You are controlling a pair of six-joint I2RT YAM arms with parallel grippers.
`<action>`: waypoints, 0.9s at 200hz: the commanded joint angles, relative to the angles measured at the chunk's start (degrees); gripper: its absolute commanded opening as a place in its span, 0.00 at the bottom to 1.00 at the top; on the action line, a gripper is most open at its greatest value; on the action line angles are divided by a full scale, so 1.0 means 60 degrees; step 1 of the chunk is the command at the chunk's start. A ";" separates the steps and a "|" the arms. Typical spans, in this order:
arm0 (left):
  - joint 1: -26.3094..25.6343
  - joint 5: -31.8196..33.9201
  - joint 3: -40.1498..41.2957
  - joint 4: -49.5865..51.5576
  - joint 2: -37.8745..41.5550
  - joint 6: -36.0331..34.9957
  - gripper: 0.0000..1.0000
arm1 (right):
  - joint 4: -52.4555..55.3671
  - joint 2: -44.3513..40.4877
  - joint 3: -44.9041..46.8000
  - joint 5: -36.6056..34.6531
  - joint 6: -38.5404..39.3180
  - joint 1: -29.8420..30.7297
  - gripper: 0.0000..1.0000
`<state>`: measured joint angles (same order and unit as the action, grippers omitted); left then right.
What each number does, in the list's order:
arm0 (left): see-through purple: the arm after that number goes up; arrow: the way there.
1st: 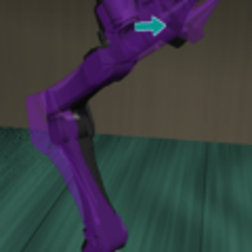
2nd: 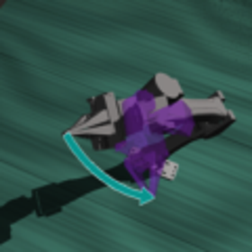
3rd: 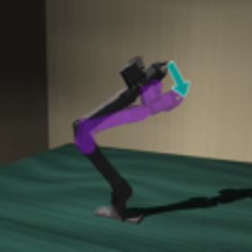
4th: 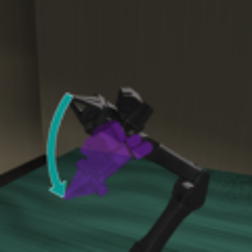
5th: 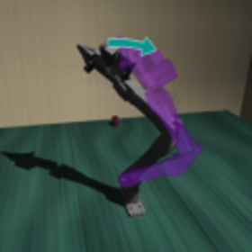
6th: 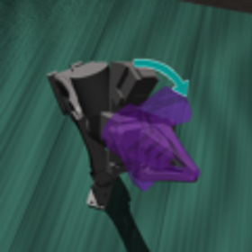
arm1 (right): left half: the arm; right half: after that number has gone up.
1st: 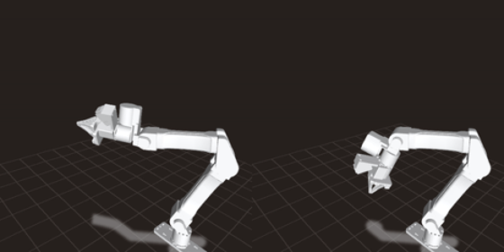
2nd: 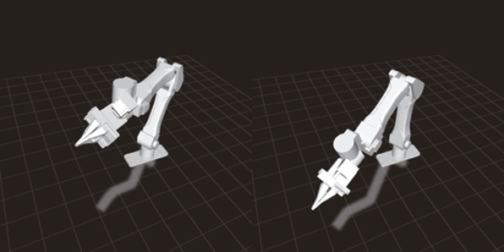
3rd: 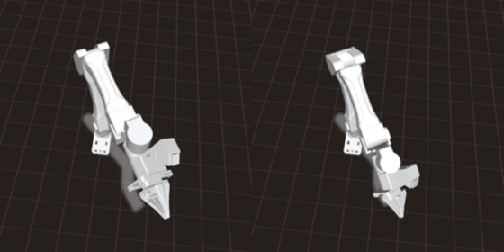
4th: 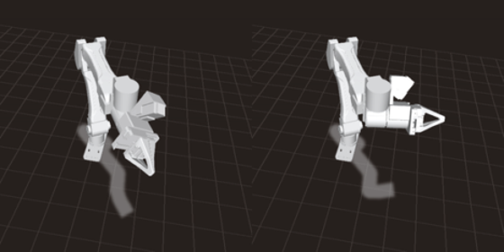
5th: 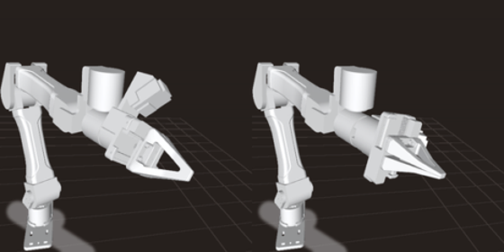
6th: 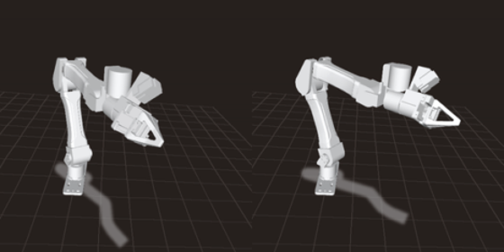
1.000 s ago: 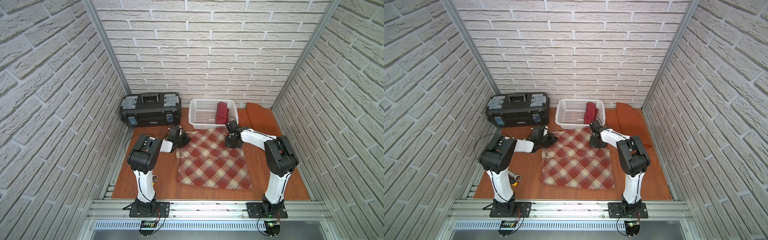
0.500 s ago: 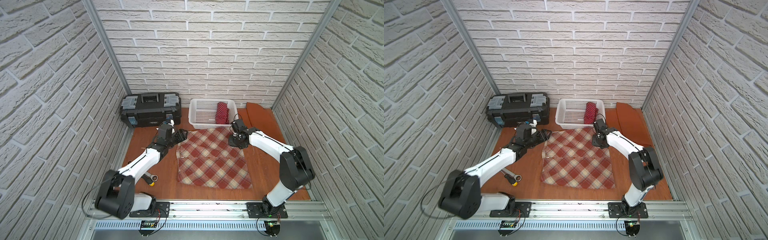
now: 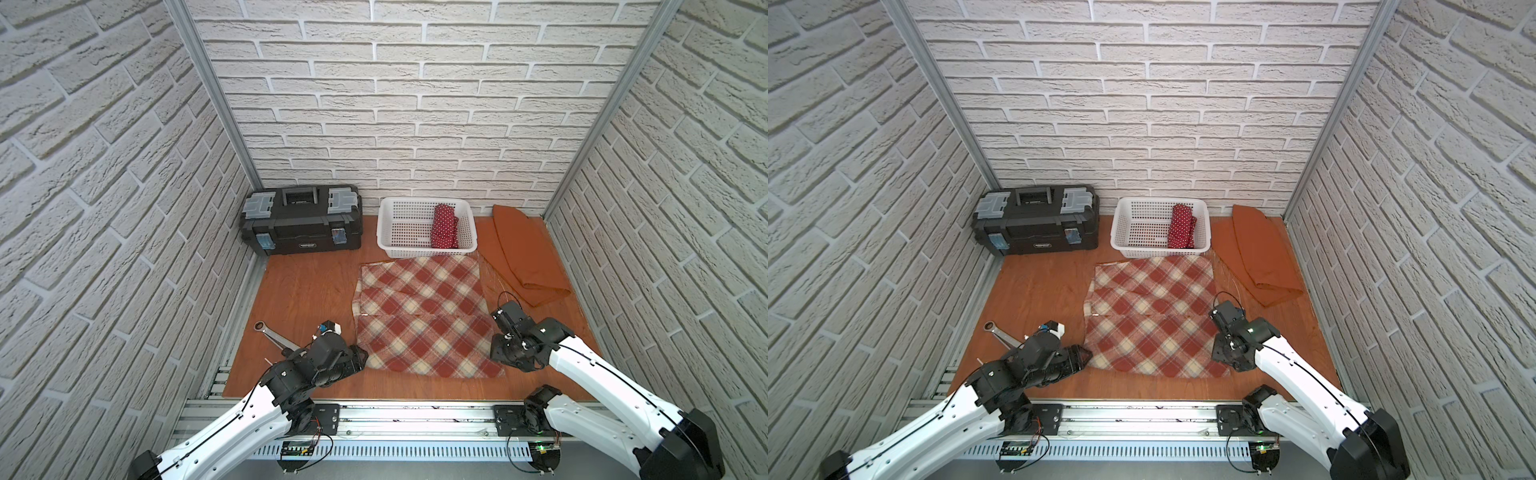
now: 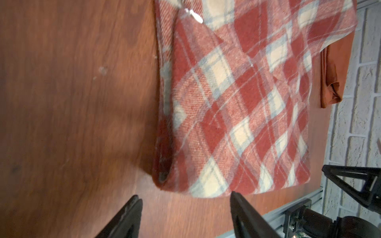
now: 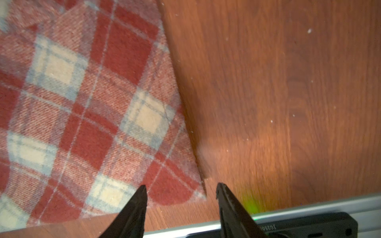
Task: Roll up the skirts
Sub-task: Fold the skirt at the center of the board.
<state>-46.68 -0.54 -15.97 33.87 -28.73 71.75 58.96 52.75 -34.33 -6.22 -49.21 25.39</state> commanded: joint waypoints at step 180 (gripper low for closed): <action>-0.0277 0.0650 0.0105 -0.0628 -0.2277 0.0886 0.00 | -0.1301 0.0777 0.1524 0.1869 -0.1416 0.0536 0.02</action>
<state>-48.07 3.40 -16.32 25.69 -43.86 76.36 50.50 59.81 -26.65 4.62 -56.49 27.75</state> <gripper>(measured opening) 0.065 0.053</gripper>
